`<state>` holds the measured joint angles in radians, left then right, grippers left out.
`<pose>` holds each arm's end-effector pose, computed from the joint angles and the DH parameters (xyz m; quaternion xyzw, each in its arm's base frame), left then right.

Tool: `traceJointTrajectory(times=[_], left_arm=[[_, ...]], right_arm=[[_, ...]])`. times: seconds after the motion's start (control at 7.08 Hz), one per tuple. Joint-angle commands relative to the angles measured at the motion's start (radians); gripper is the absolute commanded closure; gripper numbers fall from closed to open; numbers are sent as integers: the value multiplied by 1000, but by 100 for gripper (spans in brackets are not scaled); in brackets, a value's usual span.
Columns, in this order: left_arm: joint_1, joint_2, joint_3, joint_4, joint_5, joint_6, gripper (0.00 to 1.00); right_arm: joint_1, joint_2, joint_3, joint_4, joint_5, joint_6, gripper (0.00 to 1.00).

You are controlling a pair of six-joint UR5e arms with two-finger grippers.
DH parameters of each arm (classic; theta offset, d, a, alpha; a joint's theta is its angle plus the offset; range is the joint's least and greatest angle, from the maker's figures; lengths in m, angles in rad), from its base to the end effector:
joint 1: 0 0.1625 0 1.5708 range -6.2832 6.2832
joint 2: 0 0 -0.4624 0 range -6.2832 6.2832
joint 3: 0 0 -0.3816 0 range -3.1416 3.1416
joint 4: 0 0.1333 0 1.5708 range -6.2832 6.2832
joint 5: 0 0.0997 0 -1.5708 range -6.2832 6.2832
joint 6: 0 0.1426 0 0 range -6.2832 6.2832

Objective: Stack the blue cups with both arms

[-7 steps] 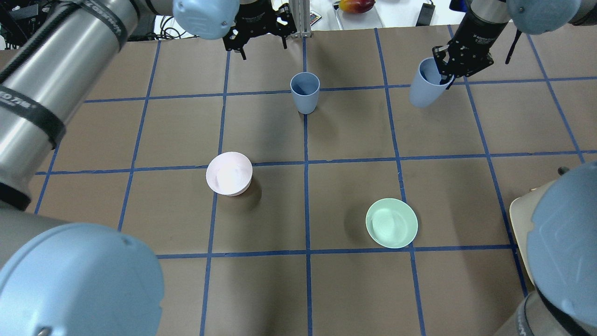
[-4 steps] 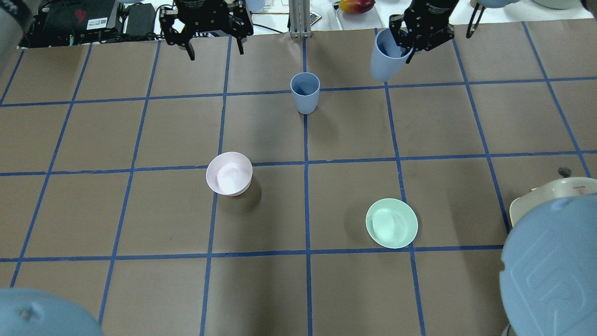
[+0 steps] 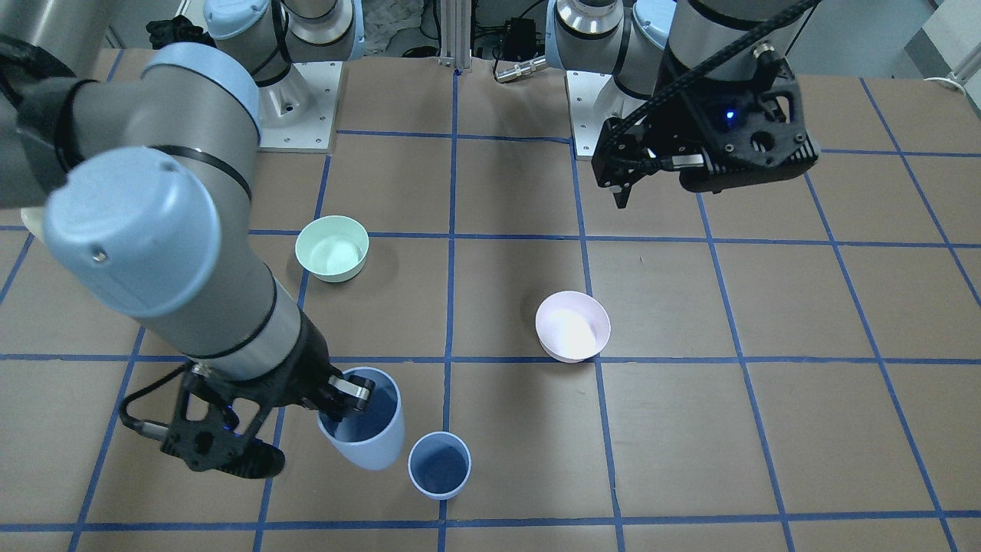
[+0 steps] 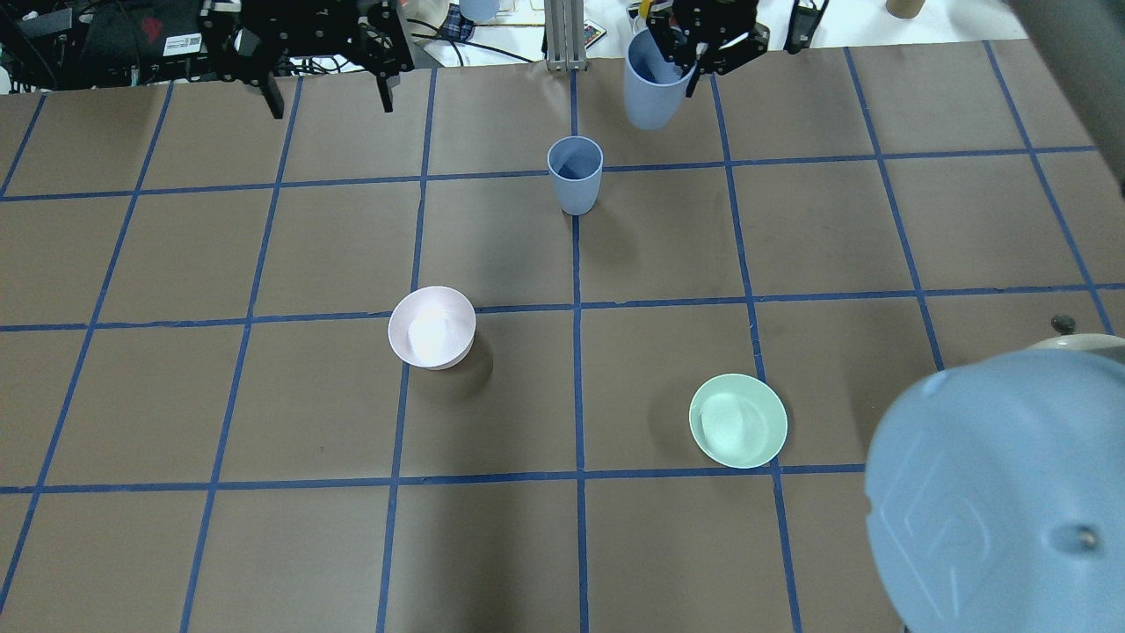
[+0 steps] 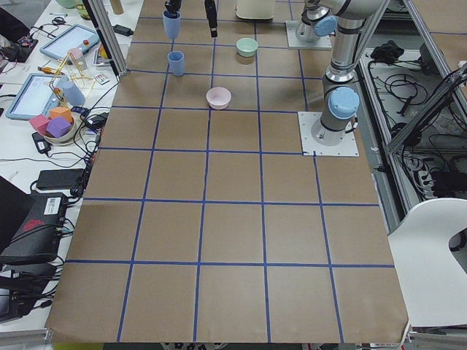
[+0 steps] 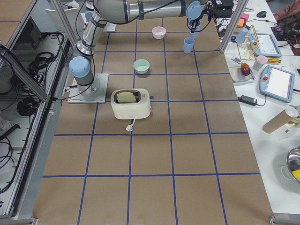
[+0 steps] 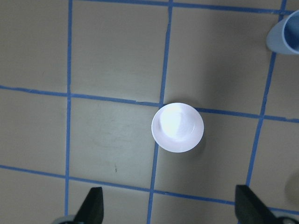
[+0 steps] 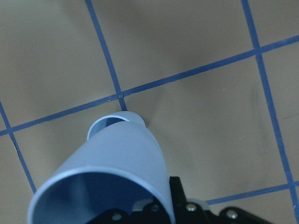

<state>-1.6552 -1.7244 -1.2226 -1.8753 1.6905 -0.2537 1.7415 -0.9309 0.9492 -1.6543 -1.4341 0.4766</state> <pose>-0.1604 -0.5170 0.5416 -0.0810 0.9934 0.0440 0.0681 0.2807 -0.7292 0.3920 0.1497 0.9858 -0.0091 0.0751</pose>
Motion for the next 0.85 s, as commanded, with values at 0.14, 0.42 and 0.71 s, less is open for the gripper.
traceJointTrajectory(times=[0.14, 0.42, 0.71], left_arm=[[15, 107, -262, 323, -3, 22, 0], [69, 121, -284, 338, -64, 207, 0], [111, 127, -275, 328, -138, 220, 0]], right_arm=[[24, 66, -10, -12, 27, 39, 100], [32, 67, -10, 4, 61, 40, 100], [41, 64, -9, 34, 60, 43, 100]])
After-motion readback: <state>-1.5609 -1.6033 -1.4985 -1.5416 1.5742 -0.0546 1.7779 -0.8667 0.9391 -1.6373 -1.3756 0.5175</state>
